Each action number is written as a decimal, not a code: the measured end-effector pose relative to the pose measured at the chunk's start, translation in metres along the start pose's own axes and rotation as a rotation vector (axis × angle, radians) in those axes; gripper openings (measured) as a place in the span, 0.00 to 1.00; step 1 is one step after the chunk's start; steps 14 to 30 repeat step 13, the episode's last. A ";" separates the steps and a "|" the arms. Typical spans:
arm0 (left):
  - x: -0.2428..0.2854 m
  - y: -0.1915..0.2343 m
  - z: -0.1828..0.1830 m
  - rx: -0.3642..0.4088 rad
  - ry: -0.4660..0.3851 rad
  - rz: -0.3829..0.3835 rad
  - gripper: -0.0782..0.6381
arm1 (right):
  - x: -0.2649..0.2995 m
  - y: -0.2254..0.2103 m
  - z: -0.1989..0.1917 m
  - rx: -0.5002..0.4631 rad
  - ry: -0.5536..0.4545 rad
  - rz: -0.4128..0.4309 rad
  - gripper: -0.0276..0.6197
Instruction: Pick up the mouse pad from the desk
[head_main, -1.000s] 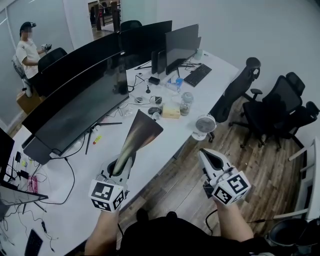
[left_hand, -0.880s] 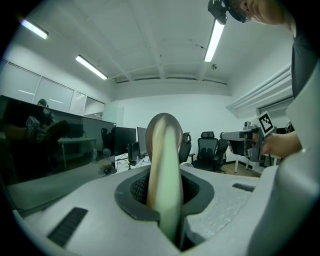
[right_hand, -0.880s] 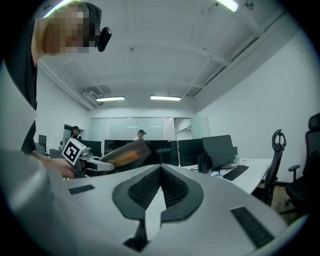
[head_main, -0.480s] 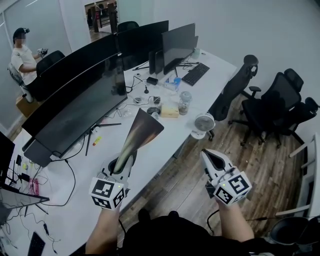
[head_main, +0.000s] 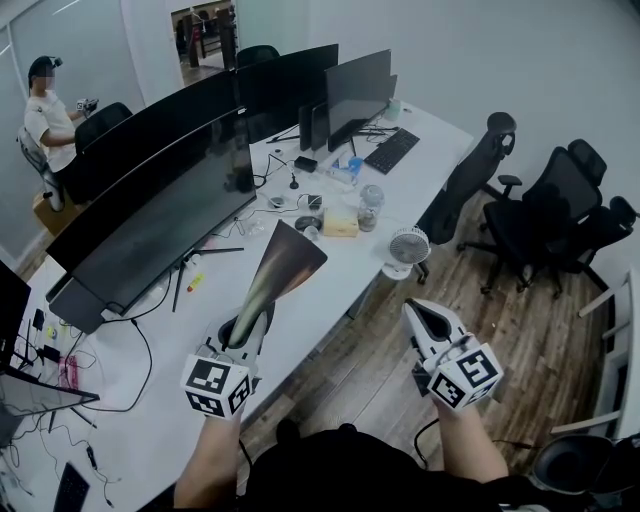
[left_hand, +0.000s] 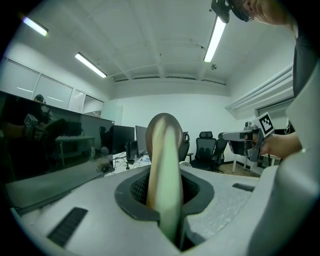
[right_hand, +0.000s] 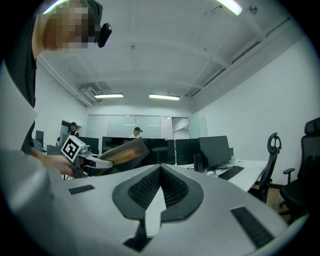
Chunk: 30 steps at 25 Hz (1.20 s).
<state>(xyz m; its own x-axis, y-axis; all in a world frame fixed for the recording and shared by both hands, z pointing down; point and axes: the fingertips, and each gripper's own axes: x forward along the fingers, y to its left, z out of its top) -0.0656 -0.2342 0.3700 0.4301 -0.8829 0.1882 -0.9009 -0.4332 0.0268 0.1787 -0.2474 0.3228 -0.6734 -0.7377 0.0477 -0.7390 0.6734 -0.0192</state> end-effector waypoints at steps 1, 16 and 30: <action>0.000 -0.001 0.000 0.000 0.001 -0.001 0.19 | 0.000 0.001 0.000 0.001 0.000 0.001 0.05; 0.000 -0.005 -0.002 -0.002 0.008 -0.004 0.19 | -0.002 0.004 -0.004 0.004 0.003 0.008 0.05; 0.000 -0.005 -0.002 -0.002 0.008 -0.004 0.19 | -0.002 0.004 -0.004 0.004 0.003 0.008 0.05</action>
